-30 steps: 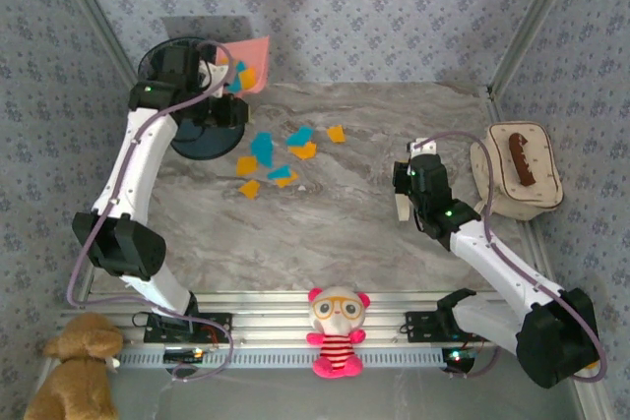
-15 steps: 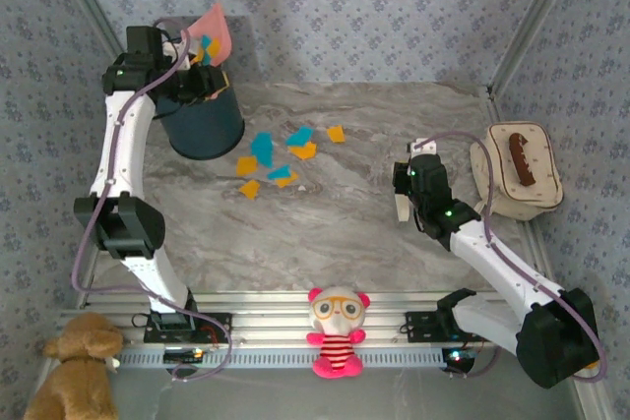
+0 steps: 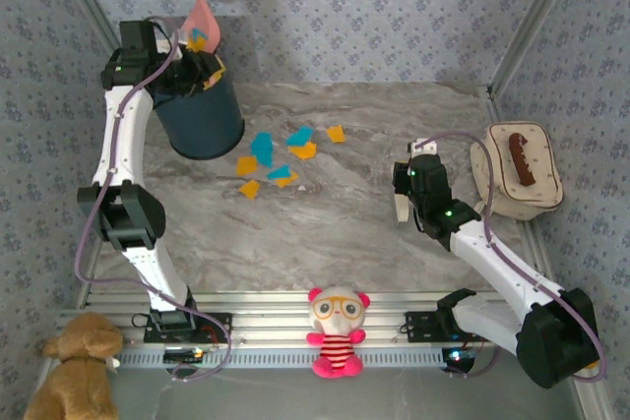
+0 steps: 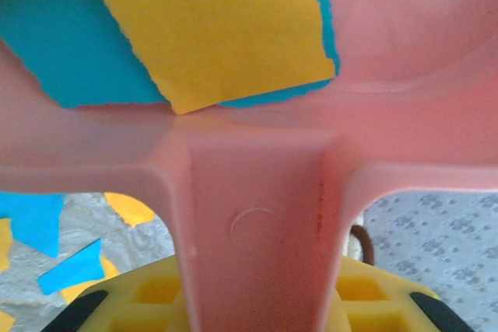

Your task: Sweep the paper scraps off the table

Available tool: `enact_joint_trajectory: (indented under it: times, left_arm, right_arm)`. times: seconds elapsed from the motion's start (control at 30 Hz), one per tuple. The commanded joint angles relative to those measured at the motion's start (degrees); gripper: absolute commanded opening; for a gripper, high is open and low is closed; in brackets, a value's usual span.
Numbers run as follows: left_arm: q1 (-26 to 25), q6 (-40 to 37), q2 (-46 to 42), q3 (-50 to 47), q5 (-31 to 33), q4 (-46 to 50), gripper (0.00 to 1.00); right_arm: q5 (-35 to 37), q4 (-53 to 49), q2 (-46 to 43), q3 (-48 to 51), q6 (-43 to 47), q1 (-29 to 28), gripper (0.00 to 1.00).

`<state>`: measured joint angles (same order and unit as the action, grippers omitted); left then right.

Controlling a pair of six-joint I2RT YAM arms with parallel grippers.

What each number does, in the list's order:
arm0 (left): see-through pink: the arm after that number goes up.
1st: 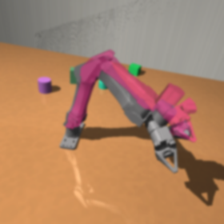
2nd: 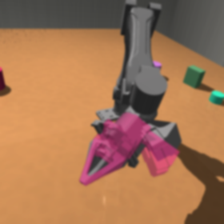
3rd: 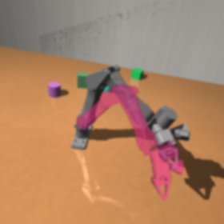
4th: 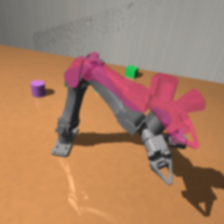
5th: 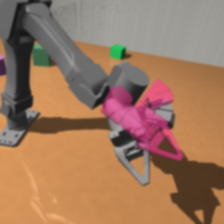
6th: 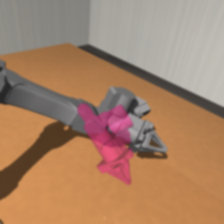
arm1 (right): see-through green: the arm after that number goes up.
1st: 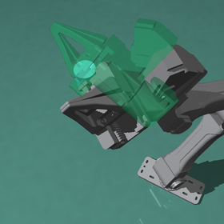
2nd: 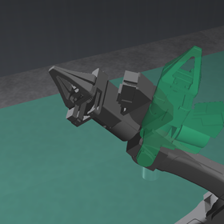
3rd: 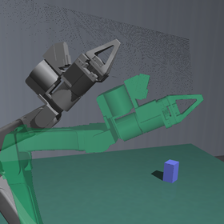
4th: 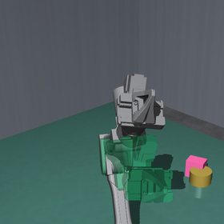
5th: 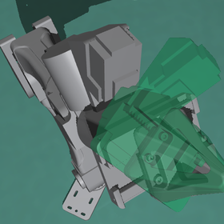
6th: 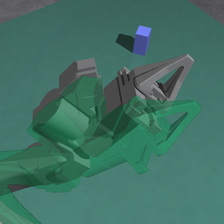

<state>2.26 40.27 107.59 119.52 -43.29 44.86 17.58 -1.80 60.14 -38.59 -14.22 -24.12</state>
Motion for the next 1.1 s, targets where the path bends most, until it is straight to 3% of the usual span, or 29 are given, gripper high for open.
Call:
enact_joint_trajectory:
  times: [0.0, 0.37, 0.67, 1.07]
  left_arm:
    - [0.6, 6.3, 0.1, 0.6, -1.0, -5.6, 0.00]
    - [0.9, 22.1, -0.2, -5.7, -1.8, -20.7, 0.00]
    - [0.9, 39.7, -2.5, -19.2, -1.5, -42.3, 0.00]
    - [0.9, 48.1, -4.7, -24.9, -0.6, -52.4, 0.00]
  right_arm:
    - [0.1, 0.1, -0.4, -0.3, -1.4, 0.0, 0.00]
    - [0.1, 0.2, -0.7, 0.1, -1.9, -0.1, 0.00]
    - [0.2, 0.1, -0.7, 0.0, -1.9, 0.0, 0.00]
    - [-0.1, 0.2, -0.2, 0.0, -2.2, 0.0, 0.00]
